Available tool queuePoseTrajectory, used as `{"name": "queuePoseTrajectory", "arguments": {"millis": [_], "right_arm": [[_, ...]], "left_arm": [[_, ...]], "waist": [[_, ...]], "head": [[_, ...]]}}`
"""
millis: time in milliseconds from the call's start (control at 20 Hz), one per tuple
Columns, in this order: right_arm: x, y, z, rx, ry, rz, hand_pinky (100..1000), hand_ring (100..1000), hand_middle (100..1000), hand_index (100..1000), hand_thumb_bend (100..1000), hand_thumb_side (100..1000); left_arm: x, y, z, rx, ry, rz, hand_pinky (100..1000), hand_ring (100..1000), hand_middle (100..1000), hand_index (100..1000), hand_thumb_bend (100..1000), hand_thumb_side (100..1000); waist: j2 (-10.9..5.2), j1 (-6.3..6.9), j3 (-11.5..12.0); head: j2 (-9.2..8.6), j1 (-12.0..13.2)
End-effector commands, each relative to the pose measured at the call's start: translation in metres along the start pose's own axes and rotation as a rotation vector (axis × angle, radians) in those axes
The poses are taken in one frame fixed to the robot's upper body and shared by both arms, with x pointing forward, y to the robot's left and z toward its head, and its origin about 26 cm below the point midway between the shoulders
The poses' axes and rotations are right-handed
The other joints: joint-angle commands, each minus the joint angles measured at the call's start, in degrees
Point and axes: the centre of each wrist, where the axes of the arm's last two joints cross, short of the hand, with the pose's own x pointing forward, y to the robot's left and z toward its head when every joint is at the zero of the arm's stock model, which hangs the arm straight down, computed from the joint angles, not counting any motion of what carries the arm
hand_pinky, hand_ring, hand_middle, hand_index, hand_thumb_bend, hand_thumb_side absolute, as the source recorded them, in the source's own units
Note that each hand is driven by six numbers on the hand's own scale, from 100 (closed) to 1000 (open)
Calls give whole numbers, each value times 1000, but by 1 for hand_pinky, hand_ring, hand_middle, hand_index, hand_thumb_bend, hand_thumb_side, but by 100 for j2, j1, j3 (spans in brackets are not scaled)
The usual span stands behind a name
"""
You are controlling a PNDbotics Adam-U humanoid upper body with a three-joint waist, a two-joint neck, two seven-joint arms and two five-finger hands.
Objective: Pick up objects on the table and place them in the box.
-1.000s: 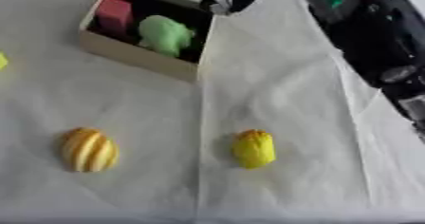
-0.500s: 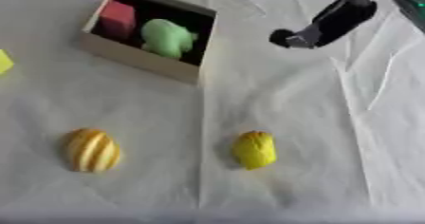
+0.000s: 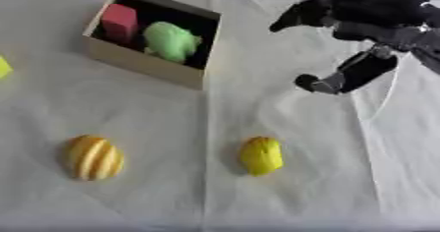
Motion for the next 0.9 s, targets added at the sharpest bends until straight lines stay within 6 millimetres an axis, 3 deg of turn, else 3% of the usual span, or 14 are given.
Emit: {"name": "queuePoseTrajectory", "arguments": {"millis": [50,100,150,350,900], "right_arm": [[6,2,-1,1,-10,26,822,885,838,933,276,397],[8,6,-4,4,-14,16,821,884,837,933,310,397],[10,10,-6,3,-15,3,820,882,835,933,273,415],[18,31,-11,29,-3,-36,823,889,839,938,279,467],[27,69,-5,172,-63,-51,836,906,847,945,327,457]], "left_arm": [[6,6,-4,-6,-24,-29,728,847,727,817,143,546],[6,6,-4,-6,-22,-28,728,847,727,817,143,547],[6,6,-4,-7,-21,-27,728,847,727,817,143,547],[5,6,-4,-7,-18,-27,728,847,727,816,142,549],[5,5,-4,-11,-17,-28,728,848,727,816,141,551]], "waist": [[-200,-46,-23],[-203,-49,-33],[-205,-53,-39],[-203,-74,-44],[-192,-110,-58]], "head": [[22,17],[22,21],[22,20],[22,19],[22,17]]}}
